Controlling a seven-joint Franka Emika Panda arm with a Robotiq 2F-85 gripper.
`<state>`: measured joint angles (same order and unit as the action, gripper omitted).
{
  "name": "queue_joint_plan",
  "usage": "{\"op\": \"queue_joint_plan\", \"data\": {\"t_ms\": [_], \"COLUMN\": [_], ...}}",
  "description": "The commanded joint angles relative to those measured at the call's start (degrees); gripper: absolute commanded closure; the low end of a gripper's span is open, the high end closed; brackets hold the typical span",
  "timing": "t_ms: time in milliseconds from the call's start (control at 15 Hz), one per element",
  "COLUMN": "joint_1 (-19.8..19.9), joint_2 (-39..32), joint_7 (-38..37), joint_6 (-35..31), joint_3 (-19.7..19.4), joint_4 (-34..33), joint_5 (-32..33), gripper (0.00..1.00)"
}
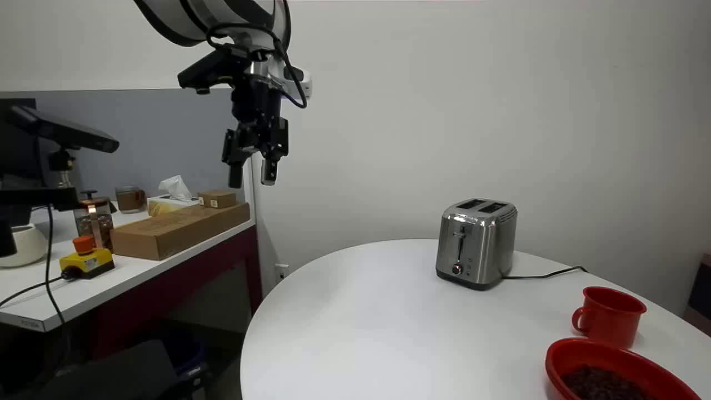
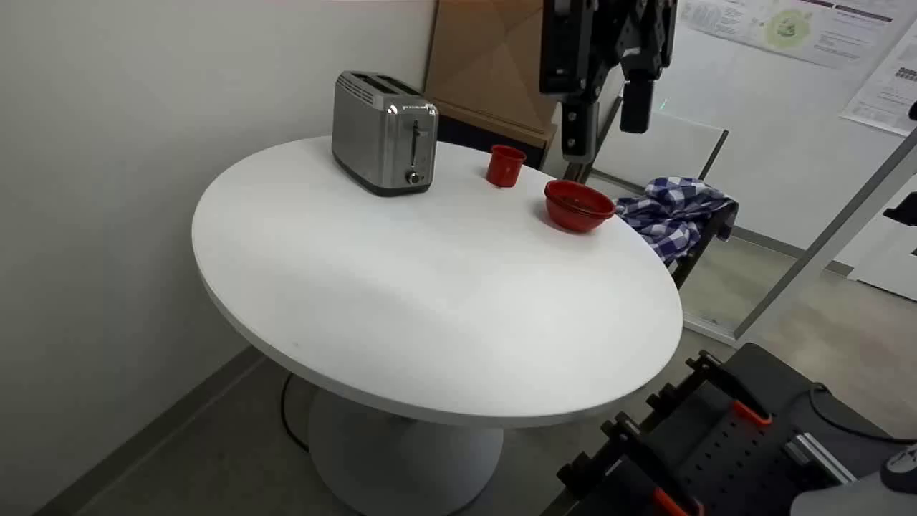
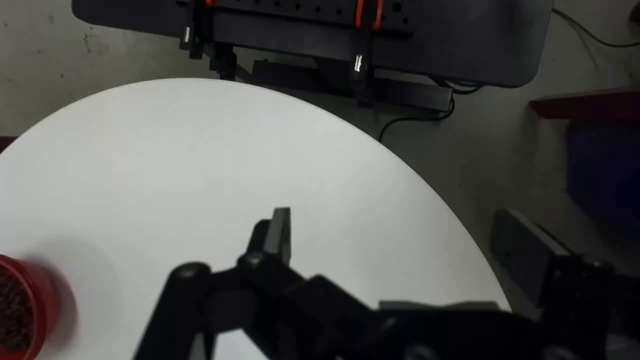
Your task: Push the toaster lever down
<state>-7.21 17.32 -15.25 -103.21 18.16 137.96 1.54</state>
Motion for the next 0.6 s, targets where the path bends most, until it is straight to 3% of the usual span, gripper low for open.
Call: {"op": "queue_joint_plan", "data": {"t_ms": [0,267,533], "joint_1": [-1.43,-0.83,0.38], "joint_2": [-0.17,-2.12,-5.62], "joint_7": [-0.36,4.39,13.84], "joint_6": [0.12,-1.01,-5.01], "joint_3": [-1.33,-4.16,-8.89], "joint_4": [-0.12,-1.32,-4.21], "joint_5": [0.36,-0.58,-0.11], "gripper": [0.0,0.0,0.0]}}
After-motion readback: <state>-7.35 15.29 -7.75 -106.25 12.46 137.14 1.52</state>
